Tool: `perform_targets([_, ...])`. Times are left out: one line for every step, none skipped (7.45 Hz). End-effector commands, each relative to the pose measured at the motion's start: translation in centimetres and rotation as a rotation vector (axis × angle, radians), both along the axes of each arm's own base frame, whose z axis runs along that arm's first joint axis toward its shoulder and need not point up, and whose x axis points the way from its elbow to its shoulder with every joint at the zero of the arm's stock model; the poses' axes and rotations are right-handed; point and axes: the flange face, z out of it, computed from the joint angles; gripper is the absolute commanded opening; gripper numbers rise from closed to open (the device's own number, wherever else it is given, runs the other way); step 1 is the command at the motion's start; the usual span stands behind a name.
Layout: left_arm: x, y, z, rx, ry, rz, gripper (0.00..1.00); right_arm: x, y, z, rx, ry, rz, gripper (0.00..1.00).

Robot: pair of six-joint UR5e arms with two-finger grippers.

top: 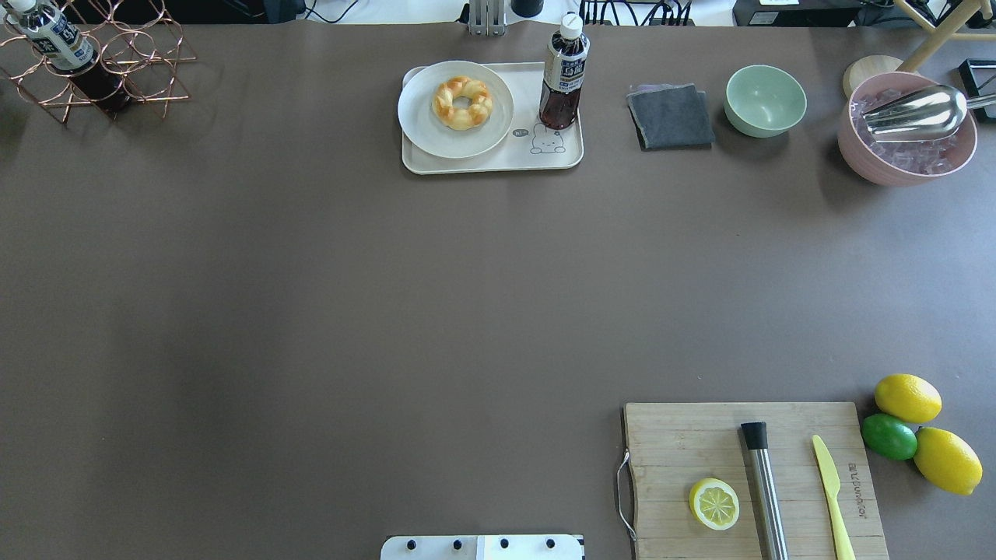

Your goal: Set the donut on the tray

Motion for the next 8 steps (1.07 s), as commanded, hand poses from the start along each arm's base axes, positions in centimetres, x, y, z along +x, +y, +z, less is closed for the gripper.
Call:
perform_targets([-9.1,0.6,7.4,0.039,-0.004,0.207,0.98,0.4,0.0,0.2,-0.006,0.001,0.012,1.00])
perform_targets([-11.5,0.5,7.9,0.021,-0.012,0.227,0.98,0.5,-0.1,0.2,-0.007,0.007,0.012,1.00])
perform_targets([-13.7,2.0,9.1,0.028,-0.013,0.189,0.98,1.4,0.3,0.6,-0.014,0.009,0.032,1.00])
perform_targets([-14.0,3.1,10.1,0.026,-0.015,0.181,0.98,1.9,0.6,1.6,-0.034,0.012,0.040,1.00])
perform_targets([-14.3,4.5,10.8,0.021,-0.010,0.172,0.98,2.4,0.8,1.9,-0.042,0.010,0.053,1.00])
perform_targets([-14.9,4.6,11.4,0.013,-0.014,0.160,0.98,2.5,0.9,2.1,-0.045,0.010,0.054,1.00])
perform_targets([-15.8,5.0,11.3,0.015,-0.014,0.143,0.98,3.0,1.0,2.0,-0.043,0.008,0.066,1.00])
perform_targets([-16.3,5.2,11.3,0.018,-0.012,0.131,0.98,3.1,1.0,1.9,-0.043,0.005,0.070,1.00])
